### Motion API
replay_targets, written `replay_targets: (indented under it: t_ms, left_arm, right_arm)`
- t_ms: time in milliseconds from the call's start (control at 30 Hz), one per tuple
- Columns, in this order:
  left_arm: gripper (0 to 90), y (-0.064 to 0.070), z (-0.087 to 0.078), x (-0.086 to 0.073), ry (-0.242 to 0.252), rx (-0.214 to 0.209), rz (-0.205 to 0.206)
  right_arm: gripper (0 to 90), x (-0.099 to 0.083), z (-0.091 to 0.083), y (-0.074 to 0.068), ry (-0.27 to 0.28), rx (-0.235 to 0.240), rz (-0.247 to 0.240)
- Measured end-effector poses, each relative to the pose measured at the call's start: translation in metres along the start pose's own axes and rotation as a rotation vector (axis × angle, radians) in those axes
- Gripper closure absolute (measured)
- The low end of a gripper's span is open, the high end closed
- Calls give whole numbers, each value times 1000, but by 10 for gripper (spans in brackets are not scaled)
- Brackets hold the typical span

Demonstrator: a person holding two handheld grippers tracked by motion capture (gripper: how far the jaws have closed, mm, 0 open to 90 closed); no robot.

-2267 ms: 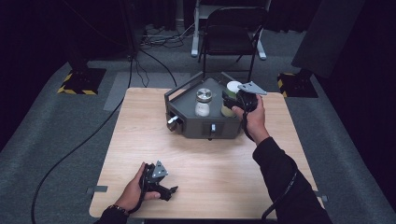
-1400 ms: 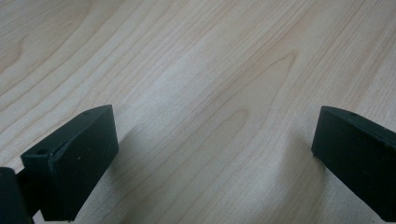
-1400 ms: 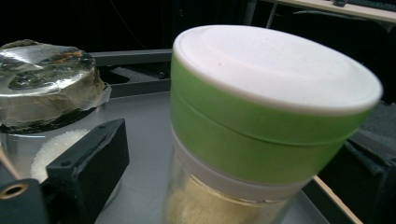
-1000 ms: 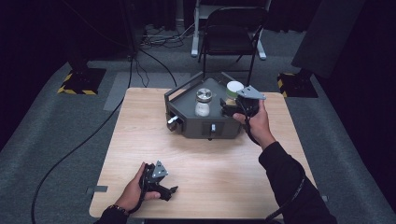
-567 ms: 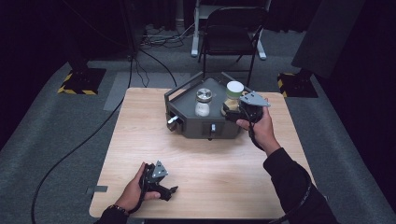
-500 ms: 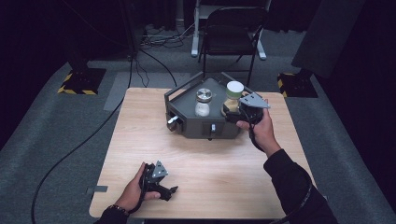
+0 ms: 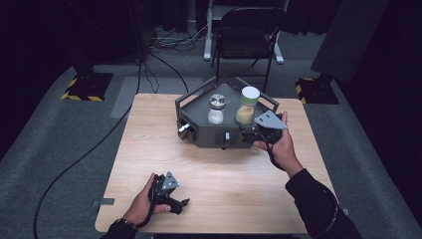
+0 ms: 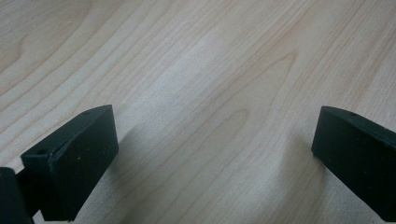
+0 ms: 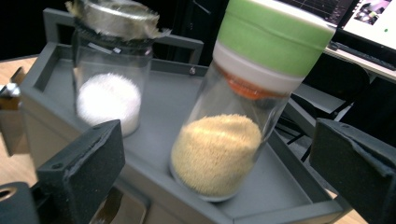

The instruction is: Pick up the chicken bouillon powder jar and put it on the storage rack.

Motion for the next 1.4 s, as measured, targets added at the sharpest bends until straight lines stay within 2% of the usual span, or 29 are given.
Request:
replay_targets:
  t_ms: [333,667,1067,1400]
  left_arm:
    - [0,0,0,0,-1,0,2]
    - [0,0,0,0,-1,0,1]
    - [0,0,0,0,-1,0,1]
    - [0,0,0,0,-1,0,1]
  right_arm:
    - [30,-12,-14,-4,15,52,-20]
    - [30,-27,-26,-14,19,88,-74]
    - [30,-46,-38,-27,2,166,-72]
    - [30,-59,-46,-40,-27,201,-116]
Point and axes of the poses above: each handheld gripper's, and its own axes: z roughly forward along the jaws, x roughly out of its top, y roughly to its right, the point moved 3 cm from there along z, roughly forward along the jaws, and after that the axes turned 14 degrees about -z, right-handed, at the moved point
